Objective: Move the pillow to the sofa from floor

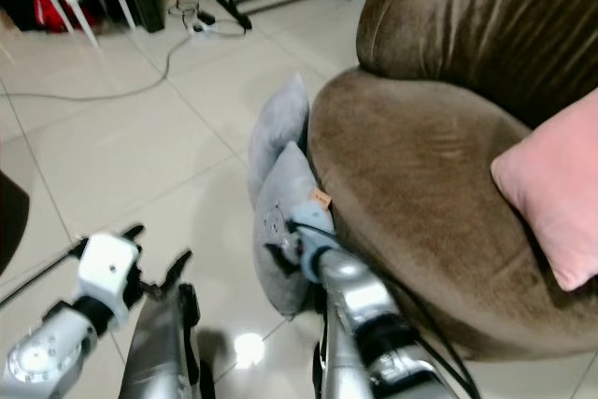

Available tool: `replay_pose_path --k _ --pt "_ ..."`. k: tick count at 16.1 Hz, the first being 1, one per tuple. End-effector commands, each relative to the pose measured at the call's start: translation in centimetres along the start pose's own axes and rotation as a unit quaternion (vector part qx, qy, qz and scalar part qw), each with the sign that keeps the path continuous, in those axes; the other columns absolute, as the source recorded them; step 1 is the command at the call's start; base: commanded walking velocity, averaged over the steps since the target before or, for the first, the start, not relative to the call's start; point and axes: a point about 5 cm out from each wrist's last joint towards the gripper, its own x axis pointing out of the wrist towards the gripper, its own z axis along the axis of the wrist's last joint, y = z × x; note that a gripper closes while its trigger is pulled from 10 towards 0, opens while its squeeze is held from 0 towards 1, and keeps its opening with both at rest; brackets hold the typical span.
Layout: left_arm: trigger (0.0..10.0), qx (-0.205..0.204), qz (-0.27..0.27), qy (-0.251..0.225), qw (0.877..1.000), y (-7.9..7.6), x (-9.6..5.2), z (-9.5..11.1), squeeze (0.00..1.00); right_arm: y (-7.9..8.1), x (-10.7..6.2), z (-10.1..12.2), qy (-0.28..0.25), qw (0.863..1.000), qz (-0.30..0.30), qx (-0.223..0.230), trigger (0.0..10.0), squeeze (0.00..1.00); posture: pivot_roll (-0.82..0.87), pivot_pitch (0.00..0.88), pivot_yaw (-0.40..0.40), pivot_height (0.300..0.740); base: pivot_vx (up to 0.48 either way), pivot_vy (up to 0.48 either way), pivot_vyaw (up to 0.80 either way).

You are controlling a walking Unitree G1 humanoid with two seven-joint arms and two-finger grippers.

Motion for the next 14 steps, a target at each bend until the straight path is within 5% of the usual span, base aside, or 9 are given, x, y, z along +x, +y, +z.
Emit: replay_pose_path --k 1,6,8,9,10,14 --pt "10.0 -0.002 -0.005 0.008 1.000 0.0 -0.4 -0.1 0.29 -0.3 0.2 -0.1 0.002 1.000 -0.021 0.004 10.0 1.00 -0.02 0.197 0.001 0.505 0.000 0.000 0.00" --pt "10.0 -0.006 -0.003 0.000 1.000 -0.3 -2.1 0.2 0.29 -0.8 0.8 3.3 -0.126 0.985 -0.086 0.079 10.0 1.00 -0.01 0.264 0.001 0.505 0.000 0.000 0.00" --pt "10.0 -0.007 0.001 -0.004 1.000 0.0 -2.3 0.5 0.29 -1.1 0.7 3.3 -0.133 0.983 -0.100 0.077 10.0 1.00 -0.01 0.277 0.004 0.505 0.000 0.000 0.00" --pt "10.0 -0.007 0.000 -0.002 1.000 0.0 -2.4 0.5 0.29 -1.2 0.9 2.5 -0.103 0.987 -0.112 0.058 10.0 0.62 -0.01 0.283 0.004 0.505 0.000 0.000 0.00" --pt "10.0 -0.006 -0.001 -0.001 1.000 -0.1 -2.6 0.5 0.29 -1.2 1.1 1.8 -0.075 0.989 -0.122 0.042 10.0 0.00 -0.01 0.284 0.004 0.505 0.000 0.000 0.00" --pt "10.0 -0.015 -0.036 0.021 0.999 -0.6 -3.3 0.1 0.29 -0.7 1.5 1.4 -0.056 0.989 -0.128 0.049 10.0 0.00 0.00 0.286 0.001 0.505 0.000 0.000 0.00"
